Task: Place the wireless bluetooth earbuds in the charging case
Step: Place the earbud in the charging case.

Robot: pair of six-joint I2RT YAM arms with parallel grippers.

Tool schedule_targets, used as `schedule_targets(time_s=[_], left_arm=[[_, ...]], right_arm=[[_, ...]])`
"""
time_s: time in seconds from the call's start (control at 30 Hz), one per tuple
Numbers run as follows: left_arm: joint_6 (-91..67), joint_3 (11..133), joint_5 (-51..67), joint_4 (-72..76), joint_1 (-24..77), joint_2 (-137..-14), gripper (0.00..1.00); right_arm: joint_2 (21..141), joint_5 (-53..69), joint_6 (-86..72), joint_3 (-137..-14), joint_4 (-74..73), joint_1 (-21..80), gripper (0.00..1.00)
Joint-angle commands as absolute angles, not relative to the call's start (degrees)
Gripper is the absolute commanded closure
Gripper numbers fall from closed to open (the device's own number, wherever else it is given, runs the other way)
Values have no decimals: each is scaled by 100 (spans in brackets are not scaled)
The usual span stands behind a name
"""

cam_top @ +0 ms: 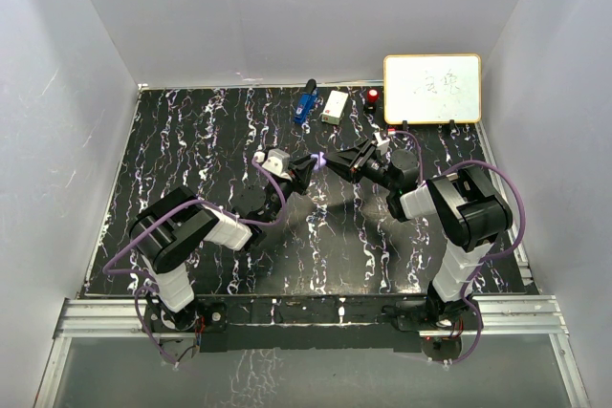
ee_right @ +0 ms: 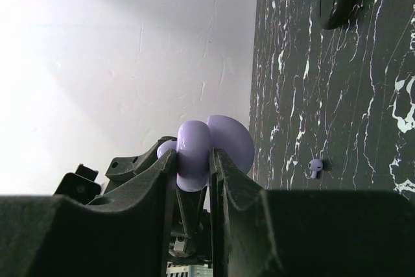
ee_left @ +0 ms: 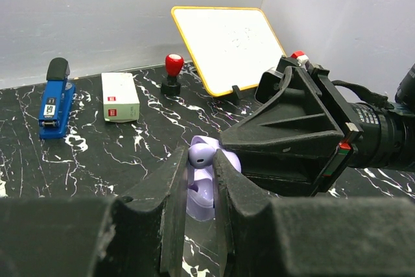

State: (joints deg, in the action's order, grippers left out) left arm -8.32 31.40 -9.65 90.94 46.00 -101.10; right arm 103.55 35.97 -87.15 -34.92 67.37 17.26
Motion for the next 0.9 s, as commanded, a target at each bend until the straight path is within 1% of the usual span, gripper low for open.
schedule_targets(time_s=[0.0, 0.87], left_arm=[[-730, 3228, -1005, 10230, 4634, -9955, 100], [-634, 3278, -1080, 10236, 4641, -9954, 100]], right_arm=[[10298, 3657, -8771, -3482, 7251, 1771, 100], [10318, 3683, -8797, -3461, 7319, 1773, 100]])
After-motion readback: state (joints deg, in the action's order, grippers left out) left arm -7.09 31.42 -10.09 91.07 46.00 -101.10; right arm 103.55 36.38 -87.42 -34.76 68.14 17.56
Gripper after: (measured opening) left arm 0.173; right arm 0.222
